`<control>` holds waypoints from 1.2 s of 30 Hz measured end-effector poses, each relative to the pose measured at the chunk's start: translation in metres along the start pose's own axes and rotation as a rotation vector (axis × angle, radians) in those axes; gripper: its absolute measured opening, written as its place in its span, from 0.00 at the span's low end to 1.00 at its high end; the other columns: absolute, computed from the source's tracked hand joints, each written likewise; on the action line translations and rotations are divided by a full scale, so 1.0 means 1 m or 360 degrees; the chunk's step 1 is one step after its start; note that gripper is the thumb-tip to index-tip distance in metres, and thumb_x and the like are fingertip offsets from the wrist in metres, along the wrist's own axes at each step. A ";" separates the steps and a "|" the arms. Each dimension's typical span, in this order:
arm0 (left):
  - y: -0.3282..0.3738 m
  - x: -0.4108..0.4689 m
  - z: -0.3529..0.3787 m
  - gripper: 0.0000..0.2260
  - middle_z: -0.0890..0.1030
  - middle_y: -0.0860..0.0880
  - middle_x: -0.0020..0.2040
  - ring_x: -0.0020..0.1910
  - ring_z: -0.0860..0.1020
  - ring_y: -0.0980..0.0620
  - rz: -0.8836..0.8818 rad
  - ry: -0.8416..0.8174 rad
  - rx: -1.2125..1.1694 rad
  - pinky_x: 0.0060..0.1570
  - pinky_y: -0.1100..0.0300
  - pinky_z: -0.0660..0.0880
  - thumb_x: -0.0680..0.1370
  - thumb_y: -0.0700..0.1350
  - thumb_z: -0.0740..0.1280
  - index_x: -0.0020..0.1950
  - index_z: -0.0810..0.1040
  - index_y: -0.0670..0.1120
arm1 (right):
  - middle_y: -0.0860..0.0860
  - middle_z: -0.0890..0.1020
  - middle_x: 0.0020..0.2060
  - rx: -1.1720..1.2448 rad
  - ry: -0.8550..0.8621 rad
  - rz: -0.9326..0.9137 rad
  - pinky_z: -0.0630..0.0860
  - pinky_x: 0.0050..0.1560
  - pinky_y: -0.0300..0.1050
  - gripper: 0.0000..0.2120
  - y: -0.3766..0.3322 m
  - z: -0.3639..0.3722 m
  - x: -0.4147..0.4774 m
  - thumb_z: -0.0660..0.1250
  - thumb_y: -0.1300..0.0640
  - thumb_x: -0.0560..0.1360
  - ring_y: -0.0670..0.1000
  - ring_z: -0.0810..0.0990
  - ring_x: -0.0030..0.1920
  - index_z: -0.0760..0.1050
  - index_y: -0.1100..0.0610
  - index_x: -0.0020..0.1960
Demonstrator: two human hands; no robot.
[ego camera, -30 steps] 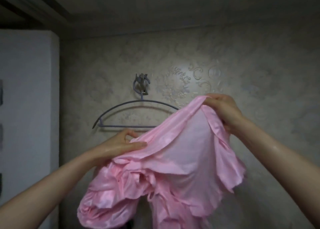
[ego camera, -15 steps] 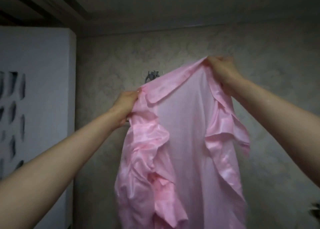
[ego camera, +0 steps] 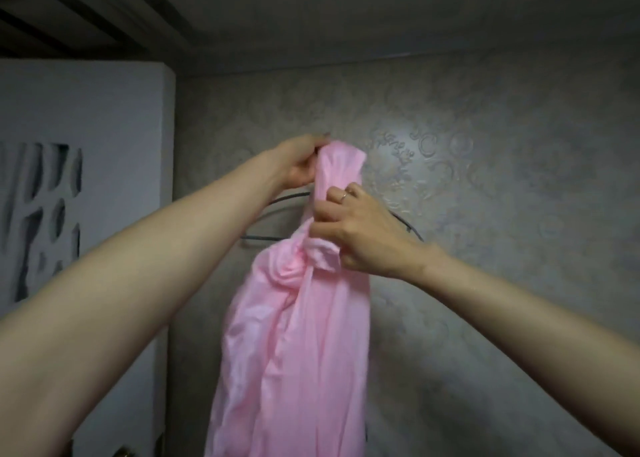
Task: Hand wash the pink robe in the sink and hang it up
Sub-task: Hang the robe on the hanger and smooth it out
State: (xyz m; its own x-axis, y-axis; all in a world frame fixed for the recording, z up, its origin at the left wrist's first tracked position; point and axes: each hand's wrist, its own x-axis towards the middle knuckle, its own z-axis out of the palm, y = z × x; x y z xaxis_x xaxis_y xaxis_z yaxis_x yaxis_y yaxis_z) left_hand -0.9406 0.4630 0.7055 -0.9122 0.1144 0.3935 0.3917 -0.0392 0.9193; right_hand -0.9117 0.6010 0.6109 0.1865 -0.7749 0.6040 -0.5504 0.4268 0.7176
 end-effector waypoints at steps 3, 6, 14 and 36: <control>0.003 -0.030 -0.013 0.25 0.78 0.47 0.33 0.31 0.77 0.51 0.0078 0.0096 0.1154 0.37 0.59 0.74 0.80 0.63 0.49 0.42 0.75 0.45 | 0.50 0.77 0.29 0.0507 0.0154 0.0611 0.70 0.31 0.44 0.07 0.017 0.002 0.001 0.57 0.56 0.65 0.54 0.78 0.32 0.73 0.50 0.32; -0.008 -0.059 -0.039 0.41 0.81 0.45 0.37 0.34 0.80 0.50 -0.0311 -0.0212 0.1377 0.41 0.56 0.76 0.72 0.71 0.40 0.50 0.79 0.41 | 0.47 0.74 0.27 0.0748 0.0331 0.1210 0.69 0.33 0.46 0.07 0.049 0.005 0.002 0.62 0.57 0.66 0.48 0.73 0.33 0.72 0.52 0.30; -0.052 -0.071 -0.071 0.11 0.82 0.47 0.53 0.45 0.81 0.56 0.0231 -0.0168 0.0855 0.45 0.67 0.78 0.76 0.39 0.67 0.59 0.78 0.45 | 0.50 0.79 0.33 0.1337 0.0476 0.1719 0.72 0.29 0.37 0.15 0.091 0.011 0.026 0.61 0.72 0.71 0.44 0.75 0.31 0.79 0.55 0.39; -0.004 -0.040 -0.049 0.15 0.83 0.40 0.38 0.36 0.83 0.47 0.0232 0.0147 -0.0705 0.47 0.52 0.76 0.82 0.45 0.54 0.50 0.75 0.37 | 0.50 0.84 0.45 0.1738 -0.0958 0.1665 0.78 0.50 0.46 0.19 0.046 0.007 0.017 0.69 0.42 0.70 0.50 0.82 0.45 0.81 0.55 0.53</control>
State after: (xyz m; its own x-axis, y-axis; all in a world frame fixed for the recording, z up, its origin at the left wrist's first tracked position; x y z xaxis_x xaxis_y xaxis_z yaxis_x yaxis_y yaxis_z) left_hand -0.9112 0.4104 0.6861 -0.8662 -0.0119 0.4996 0.4458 -0.4701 0.7617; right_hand -0.9398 0.6039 0.6519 -0.8021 -0.5472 0.2391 -0.5575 0.5428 -0.6281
